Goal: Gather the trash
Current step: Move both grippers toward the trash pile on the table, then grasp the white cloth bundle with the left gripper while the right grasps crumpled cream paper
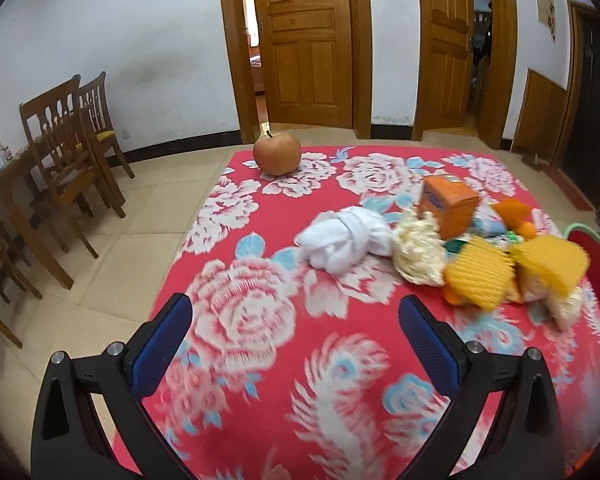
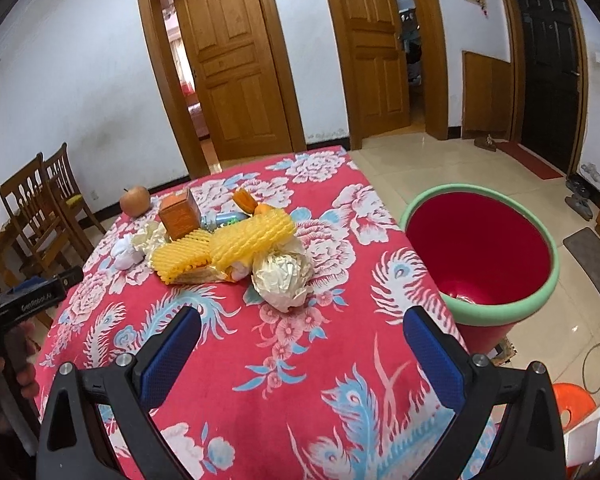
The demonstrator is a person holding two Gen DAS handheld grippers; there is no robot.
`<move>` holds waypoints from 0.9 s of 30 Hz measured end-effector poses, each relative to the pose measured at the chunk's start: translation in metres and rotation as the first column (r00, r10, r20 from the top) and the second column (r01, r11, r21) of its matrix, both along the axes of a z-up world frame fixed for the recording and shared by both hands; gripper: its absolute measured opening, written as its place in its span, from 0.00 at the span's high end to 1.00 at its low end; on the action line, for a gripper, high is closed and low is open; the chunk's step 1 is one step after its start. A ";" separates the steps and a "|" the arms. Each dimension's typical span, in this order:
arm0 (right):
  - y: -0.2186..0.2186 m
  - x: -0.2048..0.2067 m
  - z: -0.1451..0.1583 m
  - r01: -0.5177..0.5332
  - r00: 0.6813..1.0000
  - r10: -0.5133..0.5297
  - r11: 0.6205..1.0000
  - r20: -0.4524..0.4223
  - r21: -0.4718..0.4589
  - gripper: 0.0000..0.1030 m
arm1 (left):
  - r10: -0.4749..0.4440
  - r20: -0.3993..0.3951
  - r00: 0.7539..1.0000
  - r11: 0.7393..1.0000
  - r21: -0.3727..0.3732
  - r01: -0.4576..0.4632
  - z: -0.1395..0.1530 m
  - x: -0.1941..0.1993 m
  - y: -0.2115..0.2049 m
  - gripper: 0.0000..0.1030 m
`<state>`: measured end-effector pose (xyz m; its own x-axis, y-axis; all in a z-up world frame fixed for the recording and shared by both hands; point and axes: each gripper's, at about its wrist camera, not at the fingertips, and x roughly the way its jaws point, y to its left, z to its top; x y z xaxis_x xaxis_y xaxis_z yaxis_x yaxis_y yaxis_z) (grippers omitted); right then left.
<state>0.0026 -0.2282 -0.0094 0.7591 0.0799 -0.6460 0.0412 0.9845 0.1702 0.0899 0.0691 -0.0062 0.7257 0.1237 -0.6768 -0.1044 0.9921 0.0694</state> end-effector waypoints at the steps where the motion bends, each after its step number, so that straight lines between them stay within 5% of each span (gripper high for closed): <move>1: 0.001 0.003 -0.001 -0.007 1.000 0.007 1.000 -0.004 -0.008 0.00 | 0.001 -0.010 1.000 1.000 0.006 -0.001 -0.001 0.007 0.001 0.02; 10: 0.003 0.039 -0.024 -0.015 0.995 0.012 0.999 -0.103 -0.030 0.00 | -0.116 -0.117 0.986 0.993 -0.035 0.113 -0.022 0.082 0.007 0.02; 15: 0.008 0.053 -0.032 0.002 0.990 -0.011 0.998 -0.138 -0.059 0.00 | -0.137 -0.141 0.981 0.991 -0.025 0.134 -0.034 0.104 0.010 0.02; 19: 0.015 0.059 -0.037 0.015 0.987 -0.027 0.997 -0.159 -0.081 0.00 | -0.244 -0.148 0.958 0.970 -0.040 0.241 -0.039 0.111 0.001 0.04; 22: 0.022 0.062 -0.042 0.016 0.984 -0.035 0.993 -0.175 -0.114 0.08 | -0.323 -0.155 0.934 0.946 -0.019 0.324 -0.040 0.114 -0.008 0.12; 25: 0.025 0.067 -0.046 0.020 0.980 -0.042 0.994 -0.197 -0.110 0.17 | -0.386 -0.172 0.906 0.923 -0.079 0.378 -0.043 0.119 -0.011 0.25; 27: 0.025 0.072 -0.048 0.024 0.978 -0.043 0.995 -0.206 -0.093 0.22 | -0.417 -0.185 0.890 0.908 -0.126 0.400 -0.046 0.121 -0.010 0.44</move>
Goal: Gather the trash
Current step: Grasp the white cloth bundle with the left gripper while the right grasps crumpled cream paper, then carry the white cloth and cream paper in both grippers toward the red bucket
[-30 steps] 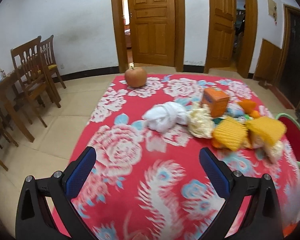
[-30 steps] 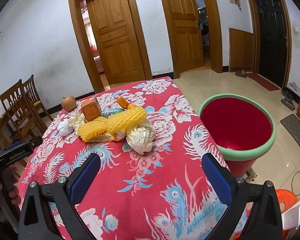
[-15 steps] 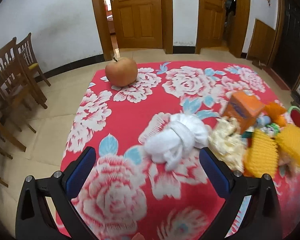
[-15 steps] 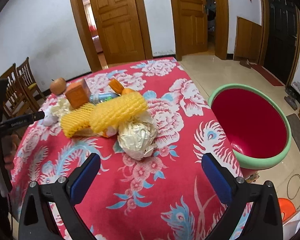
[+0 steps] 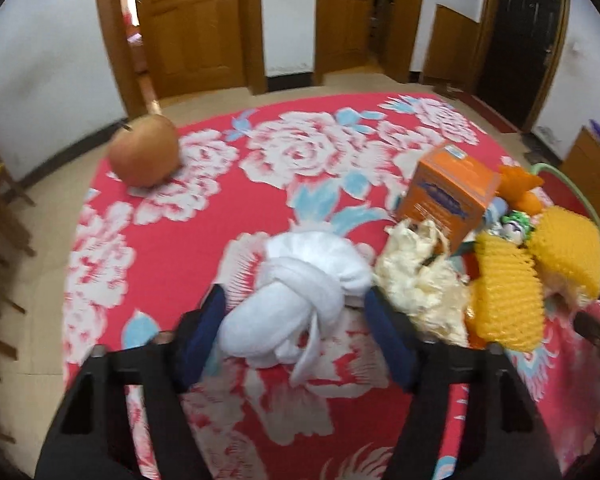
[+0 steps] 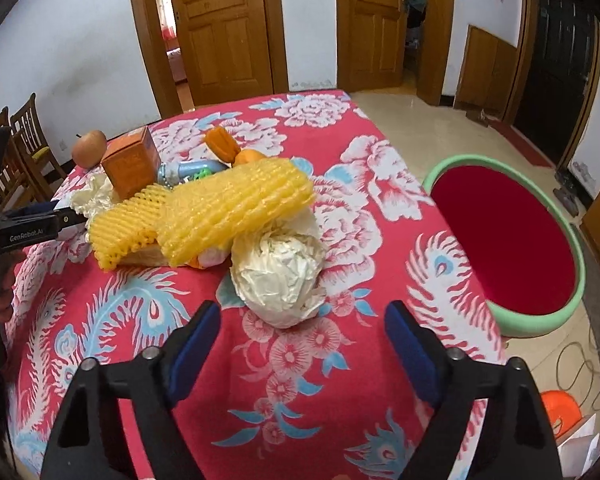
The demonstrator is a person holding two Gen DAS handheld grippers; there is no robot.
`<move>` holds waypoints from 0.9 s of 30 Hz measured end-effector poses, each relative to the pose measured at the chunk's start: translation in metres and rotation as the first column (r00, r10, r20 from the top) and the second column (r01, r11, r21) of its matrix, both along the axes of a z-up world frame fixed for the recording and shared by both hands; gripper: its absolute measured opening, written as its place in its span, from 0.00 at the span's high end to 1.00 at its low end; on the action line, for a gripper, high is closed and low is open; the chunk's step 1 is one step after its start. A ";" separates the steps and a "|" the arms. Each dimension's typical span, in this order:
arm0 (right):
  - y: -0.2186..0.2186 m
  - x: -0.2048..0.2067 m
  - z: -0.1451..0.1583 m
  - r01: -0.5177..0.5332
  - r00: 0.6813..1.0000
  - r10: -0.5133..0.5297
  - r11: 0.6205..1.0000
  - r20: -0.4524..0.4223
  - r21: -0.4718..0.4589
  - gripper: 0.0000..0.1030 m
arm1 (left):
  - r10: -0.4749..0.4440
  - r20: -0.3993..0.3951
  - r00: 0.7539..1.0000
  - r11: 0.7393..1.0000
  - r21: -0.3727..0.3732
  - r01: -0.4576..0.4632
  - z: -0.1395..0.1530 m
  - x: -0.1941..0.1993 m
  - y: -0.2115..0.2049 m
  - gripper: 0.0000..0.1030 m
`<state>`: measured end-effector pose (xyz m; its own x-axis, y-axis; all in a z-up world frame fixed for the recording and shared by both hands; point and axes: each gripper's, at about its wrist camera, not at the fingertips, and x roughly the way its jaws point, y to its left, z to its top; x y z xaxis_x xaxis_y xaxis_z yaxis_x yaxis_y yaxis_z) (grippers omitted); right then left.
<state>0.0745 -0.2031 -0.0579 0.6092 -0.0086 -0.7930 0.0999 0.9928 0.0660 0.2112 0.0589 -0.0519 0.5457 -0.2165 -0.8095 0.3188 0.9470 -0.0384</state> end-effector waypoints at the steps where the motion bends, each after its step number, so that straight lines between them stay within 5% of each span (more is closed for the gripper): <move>1: 0.000 0.002 0.000 0.003 1.000 -0.003 1.000 -0.001 -0.002 0.25 | -0.005 -0.005 1.000 1.000 -0.009 0.005 -0.001 0.000 -0.001 0.49; 3: 0.002 0.004 0.000 -0.003 1.000 0.003 1.000 0.003 -0.006 0.29 | -0.017 -0.018 1.000 0.999 -0.038 0.016 -0.003 0.000 0.001 0.64; 6: 0.003 0.009 -0.003 -0.030 1.000 0.030 1.000 -0.010 0.003 0.41 | -0.010 -0.016 1.000 0.998 -0.060 0.009 -0.002 -0.004 0.003 0.72; 11: 0.001 0.011 -0.006 -0.056 0.998 0.056 0.998 -0.020 0.035 0.67 | 0.016 0.022 1.000 0.999 -0.039 -0.015 0.007 -0.014 0.005 0.74; 27: -0.003 -0.040 0.024 -0.112 0.992 0.108 0.991 0.070 0.067 0.72 | 0.117 0.130 0.985 0.985 -0.143 -0.098 0.062 -0.088 0.015 0.75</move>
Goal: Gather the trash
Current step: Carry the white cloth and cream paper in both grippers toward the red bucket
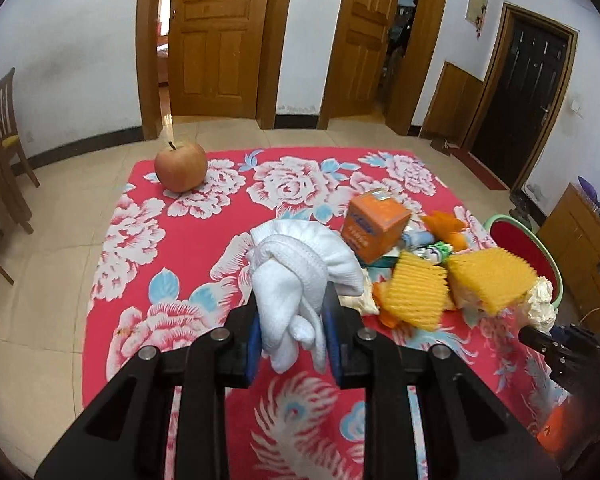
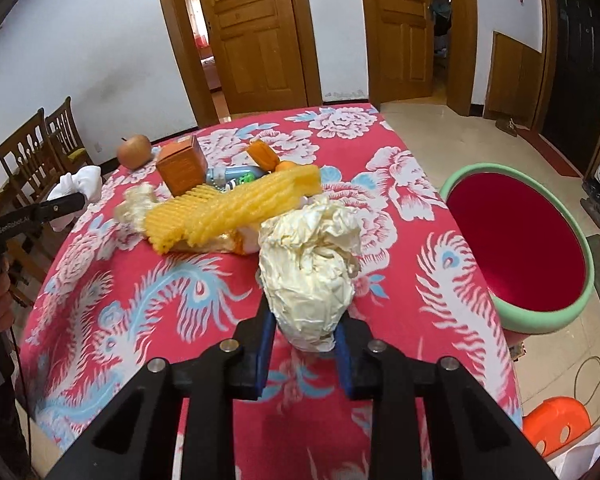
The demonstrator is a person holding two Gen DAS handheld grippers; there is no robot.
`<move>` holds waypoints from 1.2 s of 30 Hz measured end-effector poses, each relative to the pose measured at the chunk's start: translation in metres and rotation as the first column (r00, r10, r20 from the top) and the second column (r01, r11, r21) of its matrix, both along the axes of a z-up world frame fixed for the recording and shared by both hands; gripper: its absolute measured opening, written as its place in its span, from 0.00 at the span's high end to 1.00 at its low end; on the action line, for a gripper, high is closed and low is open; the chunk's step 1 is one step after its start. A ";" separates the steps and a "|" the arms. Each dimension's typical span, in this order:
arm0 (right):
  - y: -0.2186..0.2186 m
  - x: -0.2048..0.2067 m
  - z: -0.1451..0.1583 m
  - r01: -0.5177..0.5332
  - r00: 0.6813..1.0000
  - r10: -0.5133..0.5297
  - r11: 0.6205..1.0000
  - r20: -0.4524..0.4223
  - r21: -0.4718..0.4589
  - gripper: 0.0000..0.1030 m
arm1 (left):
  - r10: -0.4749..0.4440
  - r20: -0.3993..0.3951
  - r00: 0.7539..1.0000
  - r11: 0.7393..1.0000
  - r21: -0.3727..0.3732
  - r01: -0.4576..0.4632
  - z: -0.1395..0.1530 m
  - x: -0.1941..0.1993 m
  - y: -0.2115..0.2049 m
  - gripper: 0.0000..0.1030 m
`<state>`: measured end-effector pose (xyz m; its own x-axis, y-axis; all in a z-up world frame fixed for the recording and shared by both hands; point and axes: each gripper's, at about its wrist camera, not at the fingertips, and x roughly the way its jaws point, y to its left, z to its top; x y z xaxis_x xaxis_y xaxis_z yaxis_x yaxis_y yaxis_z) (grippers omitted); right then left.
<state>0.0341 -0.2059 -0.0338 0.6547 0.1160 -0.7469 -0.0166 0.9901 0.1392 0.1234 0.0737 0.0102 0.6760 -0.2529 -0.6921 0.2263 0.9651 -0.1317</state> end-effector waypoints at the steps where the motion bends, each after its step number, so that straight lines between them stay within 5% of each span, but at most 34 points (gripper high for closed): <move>1: -0.001 -0.004 0.002 0.002 1.000 -0.002 1.000 0.006 0.005 0.72 | 0.003 0.010 1.000 1.000 0.007 -0.003 0.003 -0.006 -0.002 0.75; 22: -0.029 -0.041 0.034 -0.001 0.994 -0.009 0.996 0.110 0.088 0.72 | -0.088 0.028 0.996 0.992 -0.085 0.091 0.033 -0.057 -0.078 0.74; 36: -0.093 -0.034 0.040 0.145 0.978 -0.162 0.981 0.134 0.127 0.71 | -0.165 0.011 0.986 0.983 -0.077 0.166 0.034 -0.042 -0.137 0.74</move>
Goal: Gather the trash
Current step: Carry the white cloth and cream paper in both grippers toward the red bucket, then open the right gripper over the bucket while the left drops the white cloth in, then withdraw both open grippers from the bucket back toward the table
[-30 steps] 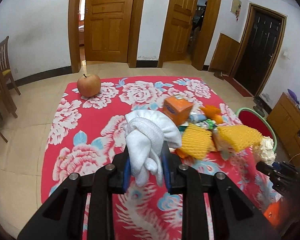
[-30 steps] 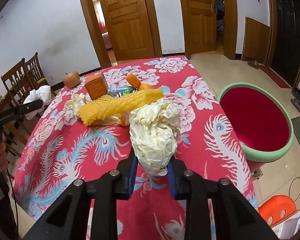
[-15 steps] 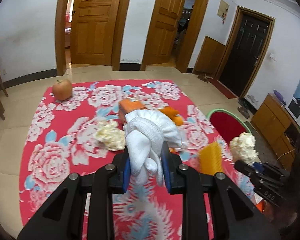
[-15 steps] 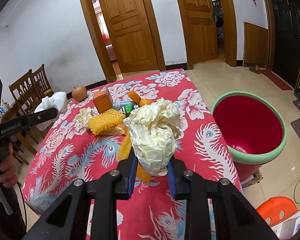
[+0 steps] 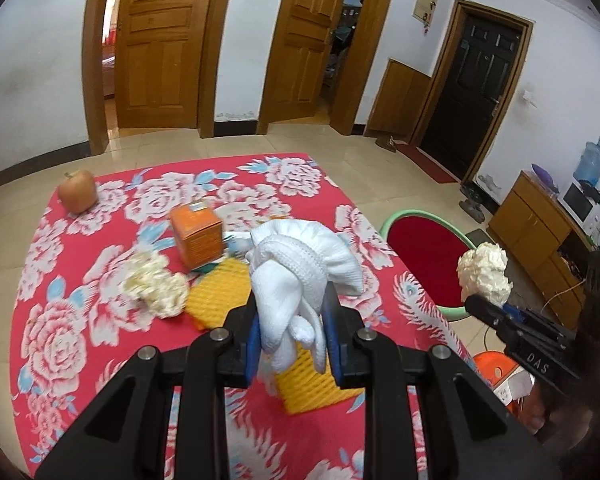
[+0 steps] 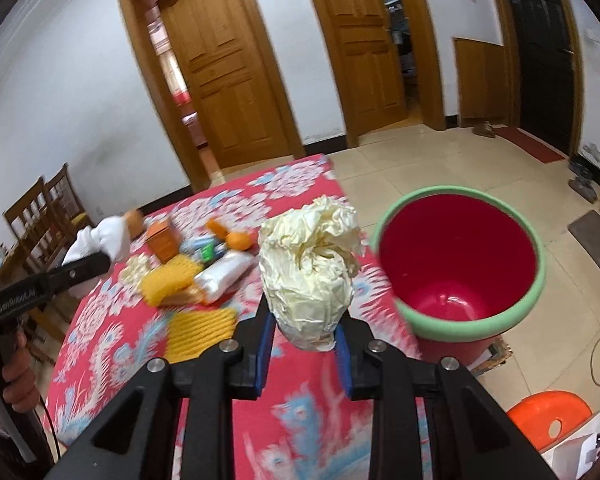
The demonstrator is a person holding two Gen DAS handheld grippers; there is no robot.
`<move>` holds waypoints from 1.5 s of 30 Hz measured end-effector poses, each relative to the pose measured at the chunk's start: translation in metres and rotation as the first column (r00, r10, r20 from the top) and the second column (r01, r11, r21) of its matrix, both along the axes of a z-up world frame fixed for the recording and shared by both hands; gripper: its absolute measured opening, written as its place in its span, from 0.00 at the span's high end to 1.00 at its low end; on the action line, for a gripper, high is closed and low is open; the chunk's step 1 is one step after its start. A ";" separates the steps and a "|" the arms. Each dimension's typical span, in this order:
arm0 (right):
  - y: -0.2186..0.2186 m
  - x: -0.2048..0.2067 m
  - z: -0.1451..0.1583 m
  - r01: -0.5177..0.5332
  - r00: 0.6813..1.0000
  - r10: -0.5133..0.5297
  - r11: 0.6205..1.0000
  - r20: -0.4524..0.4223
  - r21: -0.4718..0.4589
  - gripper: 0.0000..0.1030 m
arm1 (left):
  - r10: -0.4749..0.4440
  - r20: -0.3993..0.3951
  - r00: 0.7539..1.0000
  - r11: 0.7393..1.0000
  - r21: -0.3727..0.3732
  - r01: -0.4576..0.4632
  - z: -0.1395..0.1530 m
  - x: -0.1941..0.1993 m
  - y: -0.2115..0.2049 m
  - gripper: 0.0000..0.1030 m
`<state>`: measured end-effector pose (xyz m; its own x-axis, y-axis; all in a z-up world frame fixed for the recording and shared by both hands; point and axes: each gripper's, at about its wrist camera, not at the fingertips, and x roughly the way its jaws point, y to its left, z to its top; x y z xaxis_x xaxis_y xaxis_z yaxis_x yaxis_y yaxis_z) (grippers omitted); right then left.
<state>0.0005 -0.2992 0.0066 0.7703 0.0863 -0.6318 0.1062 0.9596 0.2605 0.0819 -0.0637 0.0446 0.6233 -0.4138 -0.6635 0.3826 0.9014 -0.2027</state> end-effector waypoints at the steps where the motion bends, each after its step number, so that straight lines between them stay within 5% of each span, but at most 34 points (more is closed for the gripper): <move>1: -0.007 0.001 -0.001 0.019 1.000 -0.019 1.000 -0.001 0.008 0.71 | -0.007 -0.001 1.000 1.000 0.002 0.007 0.000 0.002 -0.005 0.74; 18: -0.101 0.027 -0.040 0.290 0.956 -0.286 0.955 -0.068 0.055 0.67 | -0.164 -0.065 0.984 0.985 0.051 0.168 -0.029 0.055 -0.129 0.74; 25: -0.120 0.028 -0.047 0.332 0.943 -0.329 0.940 -0.061 0.073 0.45 | -0.207 -0.084 0.975 0.974 0.074 0.213 -0.041 0.061 -0.163 0.74; 40: -0.138 -0.006 -0.039 0.453 0.891 -0.452 0.881 -0.036 0.137 0.31 | -0.289 -0.108 0.951 0.944 0.135 0.302 -0.060 0.067 -0.220 0.74; 43: -0.140 -0.006 -0.039 0.462 0.886 -0.462 0.875 -0.032 0.145 0.31 | -0.314 -0.106 0.944 0.934 0.142 0.327 -0.062 0.067 -0.232 0.66; 45: -0.140 -0.006 -0.041 0.463 0.886 -0.463 0.874 -0.037 0.148 0.29 | -0.315 -0.100 0.944 0.933 0.148 0.328 -0.061 0.065 -0.236 0.49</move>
<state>-0.0053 -0.4397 -0.0345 0.7448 -0.1872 -0.6404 0.5289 0.7508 0.3957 0.1467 -0.2996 -0.0164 0.4217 -0.4684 -0.7763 0.6469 0.7554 -0.1044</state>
